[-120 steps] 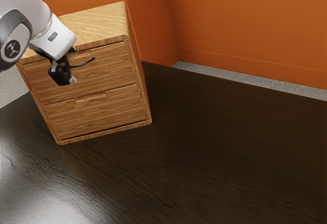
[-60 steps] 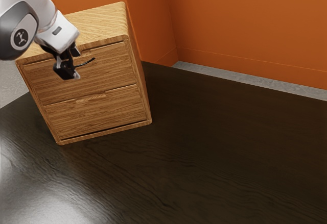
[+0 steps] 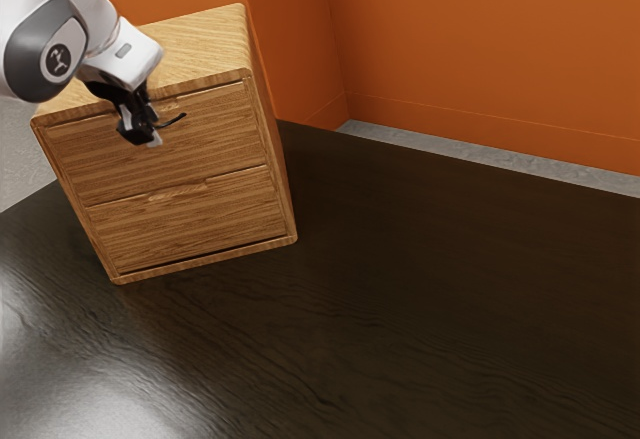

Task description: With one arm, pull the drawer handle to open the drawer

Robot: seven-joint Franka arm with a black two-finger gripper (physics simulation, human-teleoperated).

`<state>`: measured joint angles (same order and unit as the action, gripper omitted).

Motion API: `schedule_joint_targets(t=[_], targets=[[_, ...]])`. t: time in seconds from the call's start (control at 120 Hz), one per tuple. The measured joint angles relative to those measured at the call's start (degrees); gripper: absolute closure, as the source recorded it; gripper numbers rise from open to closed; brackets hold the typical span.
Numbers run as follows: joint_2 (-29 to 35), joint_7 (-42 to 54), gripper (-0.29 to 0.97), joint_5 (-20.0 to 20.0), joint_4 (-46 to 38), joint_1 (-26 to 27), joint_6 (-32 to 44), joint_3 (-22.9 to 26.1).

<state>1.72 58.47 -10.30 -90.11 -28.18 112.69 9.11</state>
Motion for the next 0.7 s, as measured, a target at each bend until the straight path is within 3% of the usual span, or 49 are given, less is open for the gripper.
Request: schedule_joint_targets(t=[0.267,0.433,0.7], targets=[[-3.2,-1.6,0.53,0.0,2.2,-1.1,-0.3,-0.1],[-2.1,-2.4,0.68,-0.1,1.7,-1.9,-1.0,0.7],[0.8,-3.3,0.78,-0.5,-2.3,-0.6,-1.8,0.4]])
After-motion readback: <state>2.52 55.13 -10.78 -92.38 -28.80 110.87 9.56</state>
